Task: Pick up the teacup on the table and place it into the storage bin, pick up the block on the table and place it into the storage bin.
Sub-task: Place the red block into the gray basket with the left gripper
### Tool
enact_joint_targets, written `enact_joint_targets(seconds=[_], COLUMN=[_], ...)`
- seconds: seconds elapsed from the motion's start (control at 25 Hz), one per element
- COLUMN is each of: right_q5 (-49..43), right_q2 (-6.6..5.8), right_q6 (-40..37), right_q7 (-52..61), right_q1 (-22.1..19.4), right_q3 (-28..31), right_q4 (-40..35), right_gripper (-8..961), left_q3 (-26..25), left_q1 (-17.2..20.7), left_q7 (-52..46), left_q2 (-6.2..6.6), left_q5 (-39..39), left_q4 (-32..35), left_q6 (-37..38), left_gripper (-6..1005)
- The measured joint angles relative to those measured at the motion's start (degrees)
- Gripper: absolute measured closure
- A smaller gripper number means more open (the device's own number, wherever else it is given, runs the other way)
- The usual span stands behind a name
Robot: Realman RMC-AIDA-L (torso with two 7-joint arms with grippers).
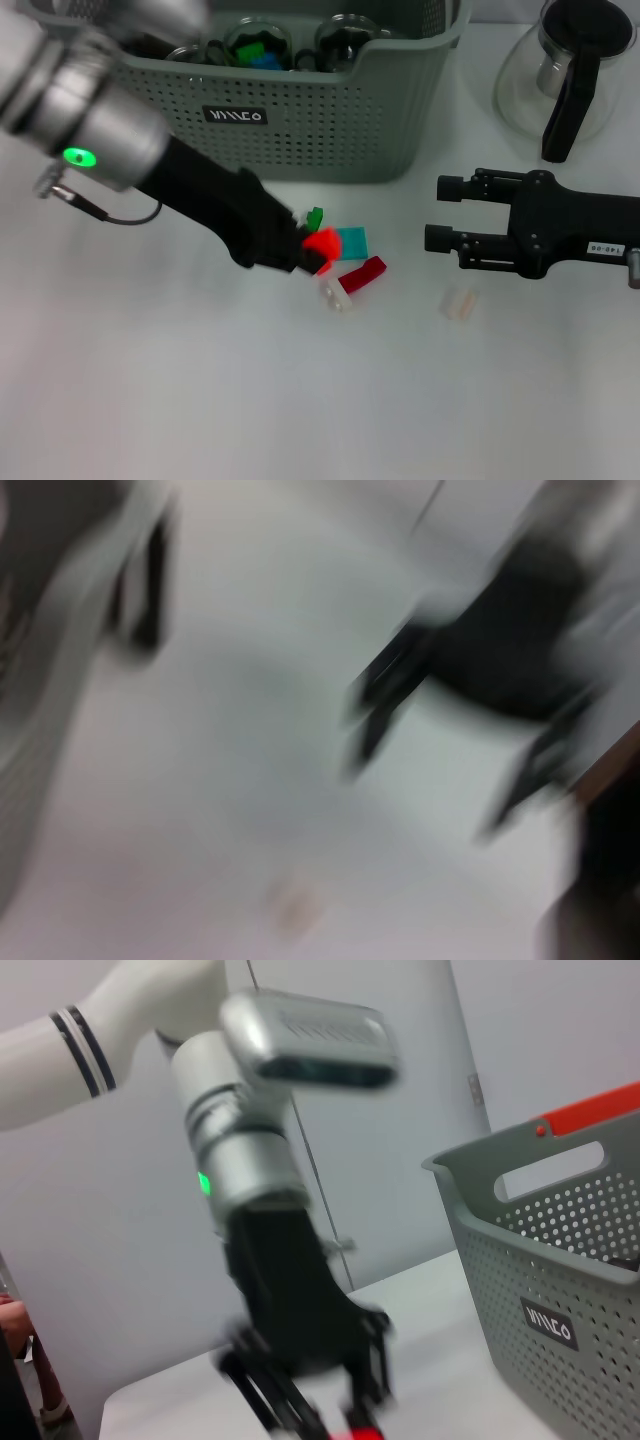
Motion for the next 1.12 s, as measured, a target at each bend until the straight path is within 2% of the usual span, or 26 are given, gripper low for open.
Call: enact_joint_targets(seconds=[0.04, 0.08, 0.16, 0.28, 0.32, 0.44, 0.56, 0.64, 0.72, 0.84, 0.88, 0.92, 0.96, 1.0, 1.04, 1.12], right_q5=[0.00, -0.01, -0.05, -0.15, -0.15, -0.05, -0.07, -0.10, -0.11, -0.11, -0.11, -0.11, -0.13, -0.15, -0.19, -0.24], right_q2=[0.07, 0.14, 0.20, 0.22, 0.20, 0.11, 0.19, 0.26, 0.33, 0.34, 0.37, 0.38, 0.41, 0.47, 0.47, 0.50], right_q6=[0.10, 0.21, 0.41, 0.37, 0.28, 0.03, -0.06, -0.07, -0.09, -0.10, -0.09, -0.05, 0.00, 0.04, 0.07, 0.10], right_q7=[-0.01, -0.01, -0.02, -0.03, -0.03, 0.01, -0.06, -0.07, -0.07, -0.07, -0.07, -0.07, -0.07, -0.07, -0.07, -0.06], right_q1=[0.07, 0.13, 0.25, 0.50, 0.54, 0.72, 0.82, 0.82, 0.82, 0.84, 0.90, 0.93, 0.98, 1.04, 1.05, 1.06], right_q3=[0.00, -0.01, 0.00, -0.01, 0.00, -0.01, -0.01, 0.00, -0.01, 0.00, -0.01, -0.01, 0.00, -0.01, 0.00, -0.01], right_q4=[0.00, 0.00, 0.00, 0.00, 0.00, -0.05, -0.07, -0.08, -0.08, -0.09, -0.08, -0.09, -0.09, -0.09, -0.09, -0.09], right_gripper=[212, 211, 211, 211, 211, 211, 211, 211, 211, 211, 210, 210, 210, 210, 210, 210], left_q3=[-4.50, -6.80, -12.73, -16.75, -17.39, -20.10, -21.72, -20.31, -16.81, -8.11, -5.56, -3.70, -0.12, -0.12, 1.01, 3.66], left_q1=[-0.24, -0.36, -0.37, 0.27, 0.48, 0.46, -0.83, -2.31, -3.77, -6.60, -7.62, -8.71, -11.31, -11.31, -12.32, -14.41], left_q7=[2.96, 4.37, 7.92, 10.34, 10.26, 6.61, 1.58, -2.60, -6.16, -13.62, -15.62, -17.52, -20.97, -20.97, -22.33, -25.22], left_q2=[1.14, 1.90, 5.09, 9.13, 9.92, 10.58, 10.67, 11.54, 13.03, 15.41, 15.73, 15.89, 15.54, 15.54, 15.13, 13.36], left_q5=[-3.87, -6.22, -15.83, -32.09, -36.71, -47.75, -52.47, -51.66, -48.04, -37.38, -33.50, -29.29, -19.47, -19.47, -15.20, -5.03], left_q4=[-3.33, -5.53, -14.16, -24.82, -26.60, -26.90, -23.27, -19.75, -16.97, -13.62, -13.04, -12.75, -12.67, -12.67, -12.79, -13.11], left_q6=[3.05, 4.39, 7.20, 8.82, 8.82, 7.29, 2.99, -2.67, -8.40, -19.35, -22.01, -24.45, -28.89, -28.89, -30.56, -33.88], left_gripper=[774, 774, 775, 775, 774, 774, 775, 775, 775, 774, 769, 764, 759, 754, 750, 740])
